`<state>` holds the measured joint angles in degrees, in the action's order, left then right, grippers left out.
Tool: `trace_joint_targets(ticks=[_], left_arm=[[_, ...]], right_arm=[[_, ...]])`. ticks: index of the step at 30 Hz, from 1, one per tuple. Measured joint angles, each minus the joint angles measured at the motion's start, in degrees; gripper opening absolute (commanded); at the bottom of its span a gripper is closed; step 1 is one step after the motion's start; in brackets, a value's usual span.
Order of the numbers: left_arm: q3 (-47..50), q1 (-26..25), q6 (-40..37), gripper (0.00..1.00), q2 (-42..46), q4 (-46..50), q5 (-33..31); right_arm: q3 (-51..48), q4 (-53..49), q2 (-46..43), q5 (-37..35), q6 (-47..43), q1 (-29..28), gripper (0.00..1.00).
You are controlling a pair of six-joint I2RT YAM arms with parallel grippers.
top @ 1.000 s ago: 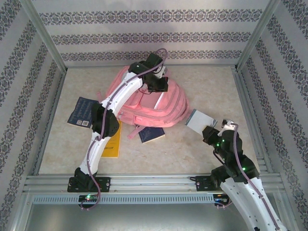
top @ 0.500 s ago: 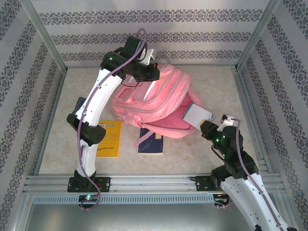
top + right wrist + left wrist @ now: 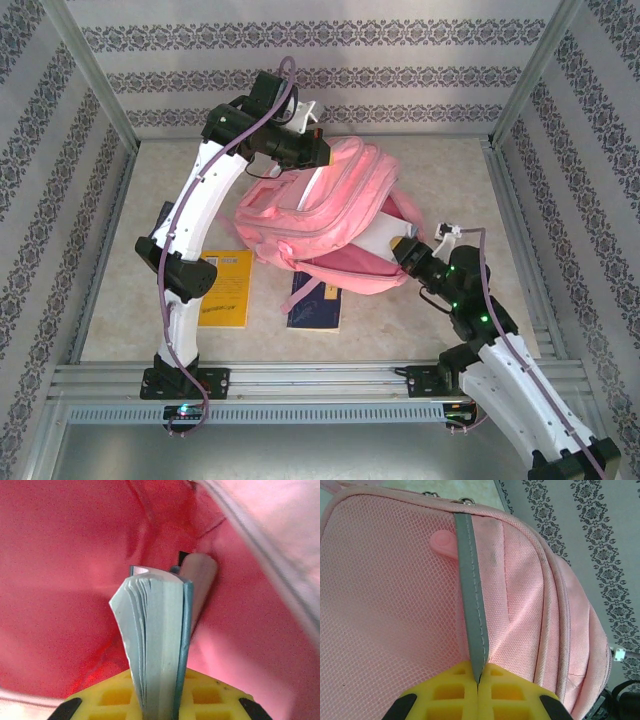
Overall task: Pack the student bag
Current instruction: Place the loose stationery in the student bag.
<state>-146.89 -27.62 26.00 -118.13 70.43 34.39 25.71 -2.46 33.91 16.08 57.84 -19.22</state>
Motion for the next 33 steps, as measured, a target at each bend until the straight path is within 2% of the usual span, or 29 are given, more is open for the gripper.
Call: trace_joint_targets(ticks=[7, 14, 20, 26, 31, 32, 33], left_arm=[[0.0, 0.0, 0.6, 0.0, 0.0, 0.0, 1.3], [0.0, 0.0, 1.5, 0.0, -0.3, -0.1, 2.1], [0.0, 0.3, 2.0, 0.0, -0.4, -0.5, 2.5], [0.0, 0.4, 3.1, 0.0, -1.1, -1.5, 3.9], [-0.1, 0.8, 4.2, 0.0, -2.4, -3.4, 4.6], [-0.2, 0.8, 4.3, 0.0, -2.8, -3.6, 4.6], [-0.6, 0.9, 4.5, 0.0, -3.2, -3.8, 4.6]], right_arm=[[1.7, 7.7, 14.6, 1.0, 6.4, -1.0, 0.0], [9.4, 13.0, 28.8, -1.7, 8.2, -5.9, 0.0], [15.1, 13.7, 35.5, -5.8, 7.5, -9.1, 0.0], [22.5, 13.7, 46.4, -9.4, 9.4, -10.3, 0.0], [26.3, 17.2, 55.0, -10.6, 11.5, -11.1, 0.11], [27.4, 18.5, 57.0, -10.7, 12.0, -11.2, 0.16], [28.7, 19.5, 59.0, -10.6, 12.5, -11.3, 0.24]])
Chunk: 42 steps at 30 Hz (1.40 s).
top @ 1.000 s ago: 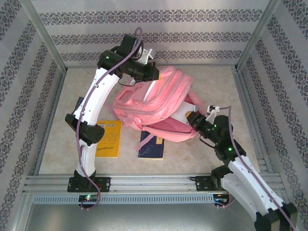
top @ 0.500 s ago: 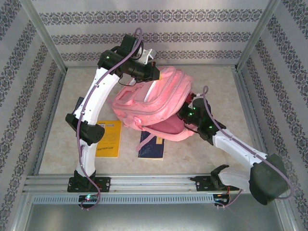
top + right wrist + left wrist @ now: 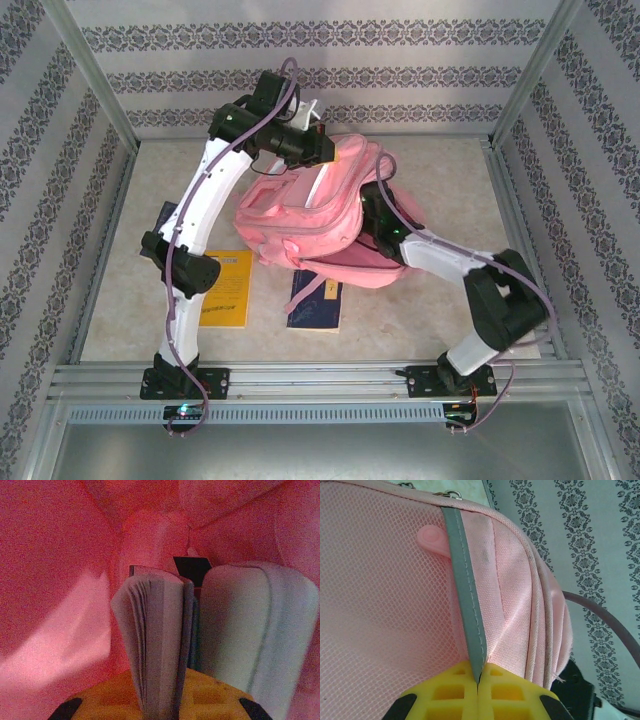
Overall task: Pack the student bag
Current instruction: Place the loose stationery in the student bag, then close the student bag at the center of the table.
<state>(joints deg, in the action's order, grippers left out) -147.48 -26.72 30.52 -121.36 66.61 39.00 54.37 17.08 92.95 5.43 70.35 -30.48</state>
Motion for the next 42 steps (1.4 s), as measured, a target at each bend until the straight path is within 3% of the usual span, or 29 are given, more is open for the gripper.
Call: trace_joint_targets(ticks=[2, 5, 8, 11, 20, 27, 35, 37, 39, 42], left_arm=[[-0.5, 0.3, 0.2, 0.0, -0.9, -0.4, 0.0], [-0.9, 1.5, 0.8, 0.0, -1.9, -1.2, -0.2], [-1.1, 2.4, 1.2, 0.0, -2.0, -1.3, 0.1], [-1.4, 2.5, 1.3, 0.0, -2.1, -1.4, 0.5], [-4.6, 2.5, 1.5, 0.0, -5.7, -1.6, 2.0], [-4.7, 1.6, 2.0, 0.0, -8.7, -2.4, 4.0], [-4.9, -1.3, 2.8, 0.16, -13.5, -5.4, 3.0], [-4.9, -2.3, 3.0, 0.24, -15.1, -6.1, 2.5], [-4.9, -3.0, 3.1, 0.39, -16.2, -6.4, 1.9], [-4.9, -3.5, 3.1, 0.49, -16.8, -6.5, 0.8]], right_arm=[[2.8, 2.3, 3.9, 0.1, 0.9, 0.0, 0.46], [6.4, 4.6, 7.7, 1.2, 1.4, 0.0, 0.66], [6.5, 4.6, 7.5, 1.5, -0.3, 0.0, 0.79], [3.6, 4.5, 3.6, 1.4, -3.5, 0.0, 0.85], [-8.5, 0.2, -16.9, 0.1, -11.3, 1.9, 0.89], [-17.2, -13.8, -32.0, -5.7, -12.8, 4.2, 0.85], [-21.9, -28.6, -54.9, -16.0, -15.1, 6.8, 0.82], [-22.3, -31.1, -57.4, -16.8, -15.8, 6.8, 0.82], [-22.6, -33.4, -59.1, -17.0, -16.9, 6.8, 0.81], [-23.3, -35.8, -61.2, -16.6, -19.1, 6.8, 0.78]])
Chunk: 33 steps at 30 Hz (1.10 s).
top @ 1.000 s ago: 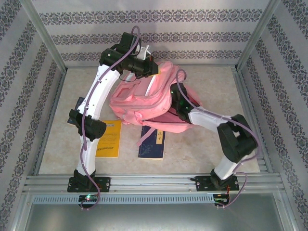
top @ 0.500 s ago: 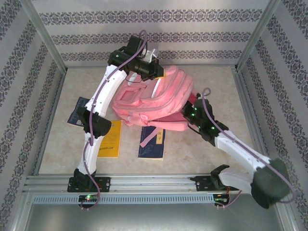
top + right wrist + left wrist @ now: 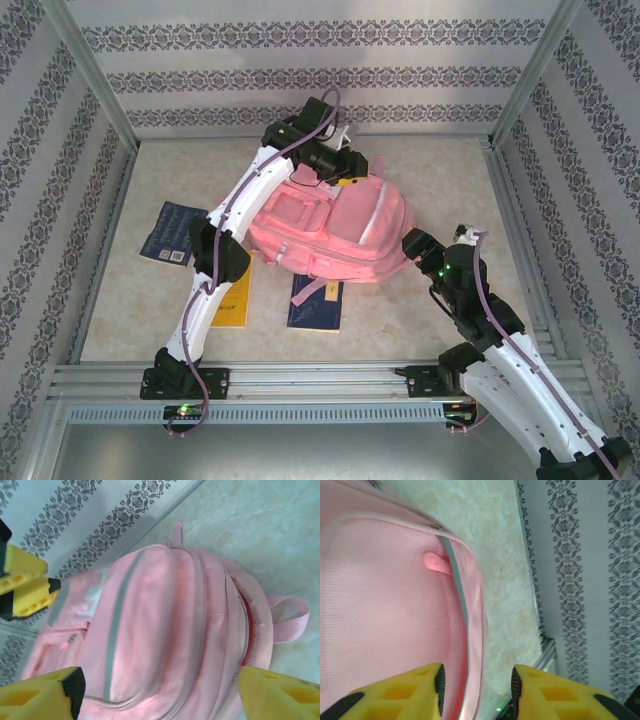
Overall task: Pack the student bag
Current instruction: Close the student bag at the center of the table, then pick up the book from the bottom-center of the table.
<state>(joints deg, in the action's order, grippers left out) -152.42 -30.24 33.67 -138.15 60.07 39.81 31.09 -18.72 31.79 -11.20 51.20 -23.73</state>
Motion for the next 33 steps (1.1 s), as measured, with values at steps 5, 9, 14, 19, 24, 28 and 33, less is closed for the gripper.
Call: trace_joint_targets(ticks=[5, 9, 14, 19, 24, 28, 33], left_arm=[[-0.1, -0.6, -1.8, 0.54, 0.7, 1.9, -3.8], [7.0, -3.0, -4.4, 0.54, 7.1, 3.8, -9.6], [42.9, -6.2, -4.4, 0.6, 30.7, -6.9, -14.1], [74.2, -4.2, -1.0, 0.61, 49.2, -19.4, -16.8], [94.4, -2.4, 3.6, 0.59, 51.8, -32.5, -16.1], [105.0, -2.4, 6.8, 0.58, 52.4, -40.9, -15.1], [111.1, -2.4, 9.0, 0.57, 52.4, -49.9, -13.2]], right_arm=[[-0.6, -1.2, -2.0, 4.3, -5.1, -1.0, 0.71], [-2.4, -1.2, -1.0, 9.5, -7.2, -6.0, 0.64], [-2.9, -1.1, 5.3, 12.1, -8.2, -15.8, 0.62], [-2.9, -0.1, 13.4, 13.1, -7.0, -20.2, 0.57], [-2.9, 2.7, 21.6, 14.0, -3.0, -21.2, 0.54], [-3.4, 6.8, 26.9, 15.2, 0.8, -21.2, 0.48], [-4.2, 12.3, 33.0, 17.4, 4.3, -21.2, 0.43]])
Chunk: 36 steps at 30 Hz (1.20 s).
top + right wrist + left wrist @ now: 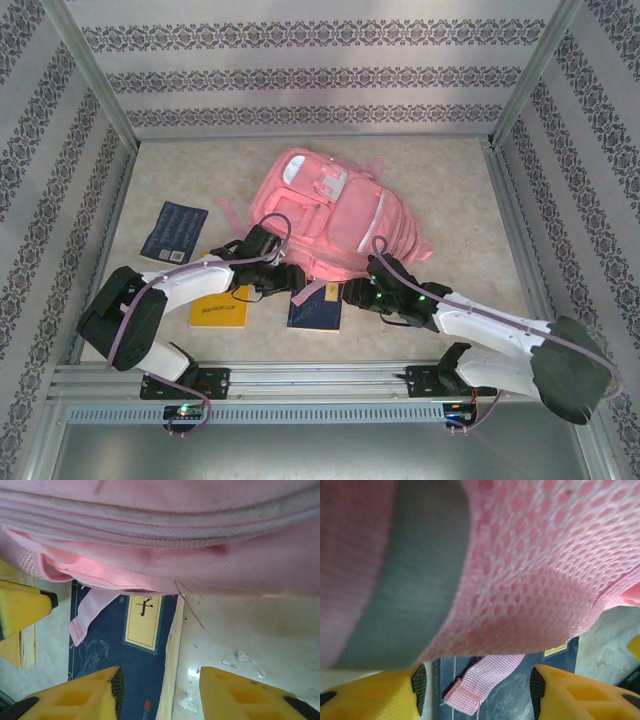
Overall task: Pack the student bag
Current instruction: Pick up the book from the bottom-center of the table.
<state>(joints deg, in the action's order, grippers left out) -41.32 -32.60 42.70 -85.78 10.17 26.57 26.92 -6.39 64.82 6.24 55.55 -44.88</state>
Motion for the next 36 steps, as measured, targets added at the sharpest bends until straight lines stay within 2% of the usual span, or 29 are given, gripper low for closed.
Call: trace_joint_targets(ticks=[7, 13, 17, 29, 36], left_arm=[[4.4, 0.0, 2.2, 0.55, -1.8, -9.4, 2.2], [6.5, 0.1, 2.7, 0.55, -1.5, -12.5, 3.0], [7.0, 0.1, 2.6, 0.54, -1.1, -12.9, 3.0], [7.5, -0.2, 2.6, 0.53, -0.7, -12.9, 3.8], [12.7, -1.6, 5.8, 0.54, 4.3, -13.0, 8.7]], right_arm=[[-0.1, 6.5, 9.2, 3.7, 3.2, 0.0, 0.4], [-0.1, 10.3, 13.3, 4.6, 4.5, 0.0, 0.33], [-0.1, 12.4, 15.7, 4.8, 4.7, -0.4, 0.31], [1.1, 11.3, 17.3, 4.8, 4.7, -0.4, 0.26], [1.2, 11.4, 17.5, 4.9, 4.7, -0.4, 0.25]])
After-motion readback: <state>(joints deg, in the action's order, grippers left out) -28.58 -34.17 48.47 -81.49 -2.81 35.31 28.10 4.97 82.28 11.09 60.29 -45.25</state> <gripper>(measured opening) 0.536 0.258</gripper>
